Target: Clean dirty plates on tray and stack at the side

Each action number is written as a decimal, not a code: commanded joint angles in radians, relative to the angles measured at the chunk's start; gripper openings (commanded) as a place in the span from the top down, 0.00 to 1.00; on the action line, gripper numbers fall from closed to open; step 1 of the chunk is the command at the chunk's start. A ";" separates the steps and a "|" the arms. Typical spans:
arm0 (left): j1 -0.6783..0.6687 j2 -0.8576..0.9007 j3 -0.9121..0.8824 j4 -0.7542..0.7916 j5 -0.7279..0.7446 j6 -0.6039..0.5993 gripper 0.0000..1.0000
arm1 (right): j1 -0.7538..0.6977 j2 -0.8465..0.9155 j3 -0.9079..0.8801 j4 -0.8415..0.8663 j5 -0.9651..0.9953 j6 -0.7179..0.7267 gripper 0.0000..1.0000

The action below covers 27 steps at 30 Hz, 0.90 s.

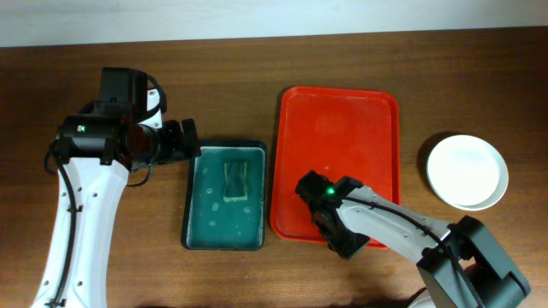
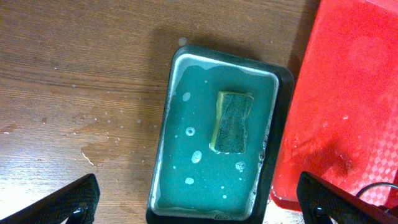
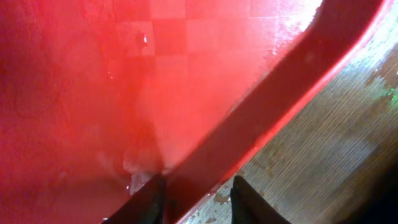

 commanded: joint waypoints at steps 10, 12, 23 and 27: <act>0.003 -0.010 0.010 -0.001 0.007 0.001 0.01 | 0.113 0.013 -0.016 0.245 -0.119 0.024 0.57; 0.003 -0.010 0.010 -0.001 0.007 0.001 0.01 | 0.113 0.013 -0.026 0.225 -0.088 0.024 0.66; 0.003 -0.010 0.010 -0.001 0.008 0.001 0.01 | 0.095 0.013 -0.045 0.129 -0.037 0.013 0.75; 0.003 -0.010 0.010 -0.001 0.007 0.001 0.00 | 0.094 0.012 -0.044 0.145 -0.116 0.004 0.74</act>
